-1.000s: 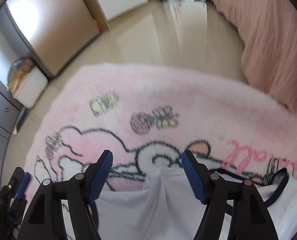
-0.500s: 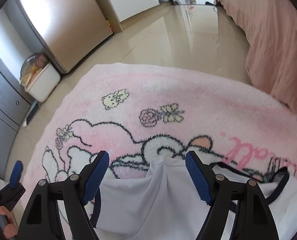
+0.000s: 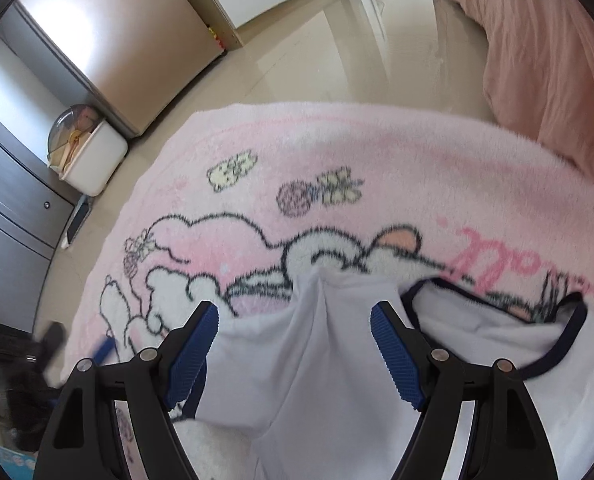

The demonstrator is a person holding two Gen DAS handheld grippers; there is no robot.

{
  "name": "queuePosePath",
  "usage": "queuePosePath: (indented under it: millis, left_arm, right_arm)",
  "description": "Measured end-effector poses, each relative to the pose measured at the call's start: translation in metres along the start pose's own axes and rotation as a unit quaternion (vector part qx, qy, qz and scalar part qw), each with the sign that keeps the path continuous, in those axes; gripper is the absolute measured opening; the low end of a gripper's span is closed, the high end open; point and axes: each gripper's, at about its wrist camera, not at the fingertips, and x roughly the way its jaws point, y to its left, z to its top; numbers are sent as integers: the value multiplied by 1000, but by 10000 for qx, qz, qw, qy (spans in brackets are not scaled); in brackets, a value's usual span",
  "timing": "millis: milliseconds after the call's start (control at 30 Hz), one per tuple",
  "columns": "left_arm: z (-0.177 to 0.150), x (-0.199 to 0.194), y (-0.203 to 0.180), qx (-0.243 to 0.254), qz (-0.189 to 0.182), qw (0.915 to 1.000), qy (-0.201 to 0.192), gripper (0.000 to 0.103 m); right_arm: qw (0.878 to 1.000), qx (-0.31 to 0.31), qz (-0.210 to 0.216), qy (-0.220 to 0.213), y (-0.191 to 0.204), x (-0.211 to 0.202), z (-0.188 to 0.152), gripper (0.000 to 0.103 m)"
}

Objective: Fold clothes

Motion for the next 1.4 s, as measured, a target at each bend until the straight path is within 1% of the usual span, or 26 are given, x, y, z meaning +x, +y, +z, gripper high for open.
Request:
queuePosePath:
  millis: [33, 67, 200, 267, 333, 400, 433, 533, 633, 700, 767, 800, 867, 933, 1000, 1033, 1067, 1100, 1167, 1200, 1233, 1267, 1300, 1333, 1367, 1400]
  left_arm:
    - [-4, 2, 8, -282, -112, 9995, 88, 93]
    - [-7, 3, 14, -469, -137, 9987, 155, 93]
    - [-19, 10, 30, -1112, -117, 9930, 389, 93]
    - [-25, 10, 35, -1352, -145, 9900, 374, 93]
    - [-29, 9, 36, -1515, -260, 9876, 322, 93]
    - [-33, 8, 37, -1674, -379, 9848, 268, 93]
    - [-37, 9, 40, -1882, -490, 9806, 250, 93]
    - [-48, 13, 43, -2281, -702, 9709, 178, 93]
    - [-54, 21, 38, -2314, -715, 9697, 318, 93]
    - [-60, 23, 37, -2462, -565, 9671, 317, 93]
    - [-66, 19, 35, -2608, -270, 9649, 165, 93]
    - [-70, 17, 34, -2681, -86, 9633, 83, 93]
    - [-75, 19, 30, -2676, 110, 9635, -32, 93]
    - [-79, 24, 24, -2666, 318, 9633, 18, 93]
    - [-84, 31, 23, -2823, 227, 9590, 39, 93]
    - [-85, 37, 23, -2879, 219, 9573, 139, 92]
    - [-85, 38, 22, -2889, 312, 9568, 124, 92]
    - [-84, 36, 23, -2914, 310, 9561, 31, 92]
    - [-83, 38, 26, -3026, 232, 9528, -9, 92]
    - [-83, 38, 28, -3116, 235, 9499, -47, 88]
    - [-83, 36, 30, -3200, 218, 9471, -98, 78]
    - [-82, 38, 32, -3206, 251, 9469, -54, 69]
    - [-81, 41, 35, -3204, 289, 9468, 0, 48]
    - [-82, 43, 37, -3246, 388, 9451, 27, 32]
    - [-84, 44, 40, -3329, 380, 9422, 7, 27]
    - [-85, 46, 41, -3355, 351, 9414, 40, 25]
  right_arm:
    - [10000, 24, 30, 30, -1, 0, -3, 79]
    - [9999, 49, 65, 66, -3, -1, -7, 79]
    - [9991, 160, 256, 299, -8, 2, -20, 79]
    - [9984, 244, 314, 413, -12, 5, -25, 79]
    - [9973, 351, 383, 526, -16, 8, -30, 79]
    - [9950, 614, 498, 616, -23, 10, -33, 79]
    - [9939, 730, 526, 636, -26, 11, -34, 79]
    - [9907, 1018, 597, 677, -33, 12, -33, 79]
    - [9880, 1192, 710, 679, -37, 11, -30, 79]
    - [9863, 1263, 818, 672, -37, 9, -29, 79]
    - [9865, 1261, 790, 682, -36, 9, -29, 79]
    - [9873, 1243, 707, 696, -34, 9, -29, 79]
    - [9891, 1161, 426, 800, -31, 12, -29, 79]
    - [9900, 1068, 279, 876, -28, 16, -26, 79]
    - [9904, 1033, 281, 874, -26, 20, -18, 79]
    - [9905, 1020, 289, 881, -24, 21, -12, 79]
    - [9906, 999, 291, 890, -22, 22, -6, 79]
    - [9906, 982, 297, 905, -19, 24, 0, 79]
    - [9891, 1055, 344, 966, -16, 29, 15, 79]
    - [9882, 1115, 403, 972, -16, 31, 22, 79]
    - [9872, 1174, 462, 978, -15, 33, 28, 79]
    - [9865, 1202, 503, 988, -14, 36, 35, 79]
    - [9872, 1129, 476, 1019, -11, 39, 43, 79]
    - [9885, 1004, 377, 1069, -8, 43, 51, 79]
    - [9898, 861, 225, 1116, -4, 47, 58, 79]
    - [9904, 680, 34, 1201, -1, 52, 63, 79]
